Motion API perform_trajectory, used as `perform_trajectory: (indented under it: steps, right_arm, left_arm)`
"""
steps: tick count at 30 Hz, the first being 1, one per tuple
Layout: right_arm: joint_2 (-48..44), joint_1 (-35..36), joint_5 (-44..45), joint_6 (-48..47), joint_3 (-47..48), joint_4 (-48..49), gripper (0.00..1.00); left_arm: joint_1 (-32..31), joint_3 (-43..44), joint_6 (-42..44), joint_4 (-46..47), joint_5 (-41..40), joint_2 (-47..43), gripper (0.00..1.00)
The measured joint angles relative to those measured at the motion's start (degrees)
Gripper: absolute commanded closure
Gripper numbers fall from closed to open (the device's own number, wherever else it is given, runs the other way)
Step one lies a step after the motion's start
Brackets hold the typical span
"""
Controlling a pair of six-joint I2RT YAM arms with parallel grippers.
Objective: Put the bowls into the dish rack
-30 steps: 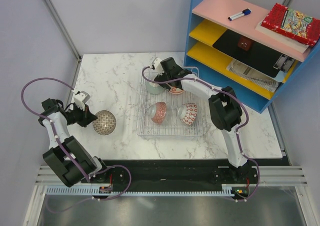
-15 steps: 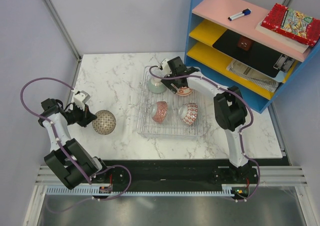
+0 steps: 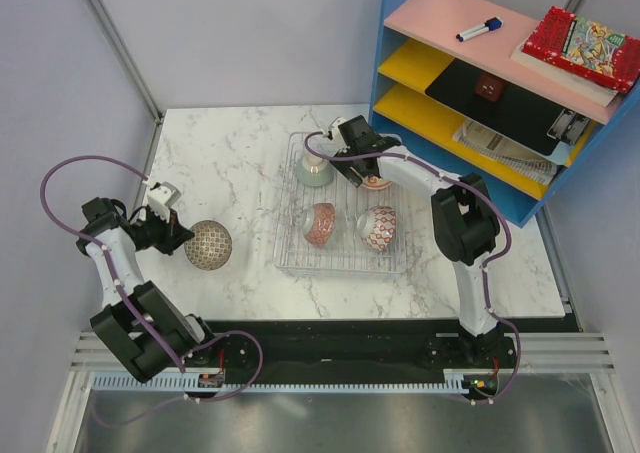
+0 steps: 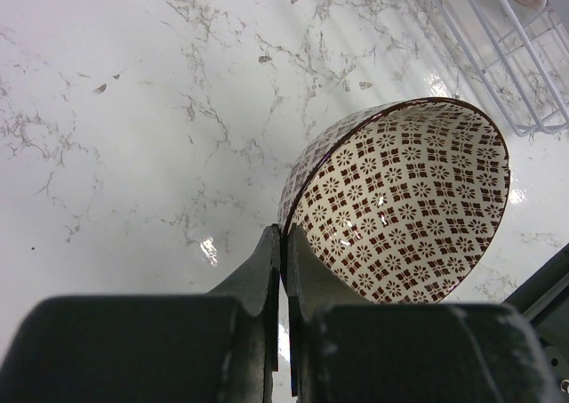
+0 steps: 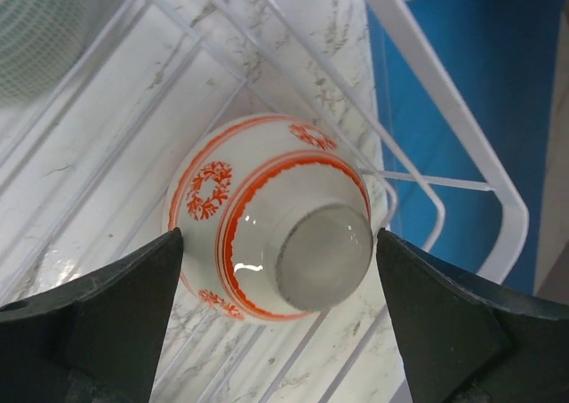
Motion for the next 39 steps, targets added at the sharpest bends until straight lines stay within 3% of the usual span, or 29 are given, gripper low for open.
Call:
perform_trajectory:
  steps: [16, 23, 31, 39]
  right_arm:
    - [-0.3, 0.2, 2.3, -1.3, 0.1, 2.6, 0.03]
    - [-7.3, 0.1, -2.5, 1.3, 0.2, 0.4, 0.03]
    - [-20.7, -0.5, -21.9, 10.2, -1.3, 1.5, 0.03]
    - [-22.1, -3.4, -47.8, 23.8, -4.4, 2.3, 0.02]
  left_arm:
    - [-2.8, -0.3, -0.6, -0.3, 0.0, -3.7, 0.98]
    - [-7.6, 1.4, -3.5, -0.8, 1.1, -3.8, 0.98]
    - [-21.6, 11.8, -13.4, 2.6, 3.2, -0.5, 0.98]
    - [-33.3, 25.6, -25.7, 9.9, 3.1, 10.2, 0.98]
